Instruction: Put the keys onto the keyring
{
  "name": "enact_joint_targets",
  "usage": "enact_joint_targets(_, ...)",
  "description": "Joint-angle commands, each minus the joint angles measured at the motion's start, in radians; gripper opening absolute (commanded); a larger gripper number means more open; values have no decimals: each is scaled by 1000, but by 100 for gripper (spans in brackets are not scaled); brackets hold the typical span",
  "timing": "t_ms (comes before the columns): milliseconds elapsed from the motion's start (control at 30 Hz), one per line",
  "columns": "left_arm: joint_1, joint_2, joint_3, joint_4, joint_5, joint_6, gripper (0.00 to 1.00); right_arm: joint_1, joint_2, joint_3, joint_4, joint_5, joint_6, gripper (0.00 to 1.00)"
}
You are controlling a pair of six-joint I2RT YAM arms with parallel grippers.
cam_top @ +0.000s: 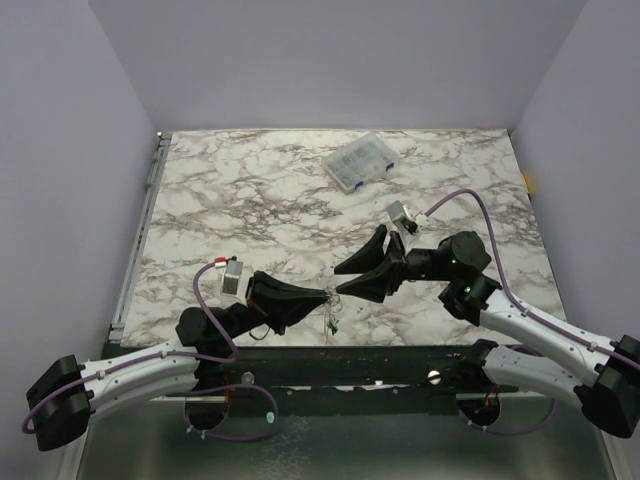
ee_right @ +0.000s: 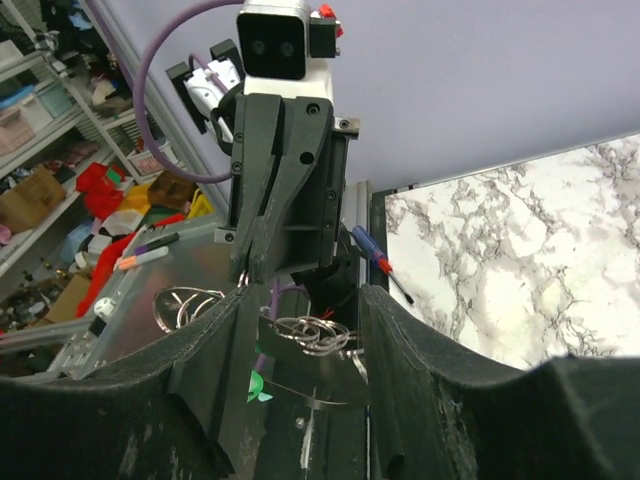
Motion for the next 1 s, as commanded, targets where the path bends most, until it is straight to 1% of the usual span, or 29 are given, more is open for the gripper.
enact_joint_targets(0, 2, -11, -2, 56, -17, 0, 0, 4, 16, -16, 42, 7, 15, 52)
enact_joint_targets(100, 3, -7, -3, 62, 3, -6, 0, 4, 10, -13, 6, 84, -20, 47)
enact_joint_targets(200, 3, -5, -6, 68, 15, -11, 0, 4, 15, -11, 7, 121, -35, 46)
enact_joint_targets(400, 2, -4, -6, 83, 10, -16, 0, 5, 67, 10, 12, 49, -30, 45)
enact_joint_targets(567, 2, -5, -13, 88, -54, -14, 0, 19, 69, 12, 10, -27, -26, 45)
enact_joint_targets(800, 3, 0, -21, 91, -142, -14, 0, 41, 36, 26, -47, -24, -54, 45)
enact_joint_targets(967, 2, 18, -18, 97, -155, -10, 0, 47, 39, 36, -62, 12, -64, 42)
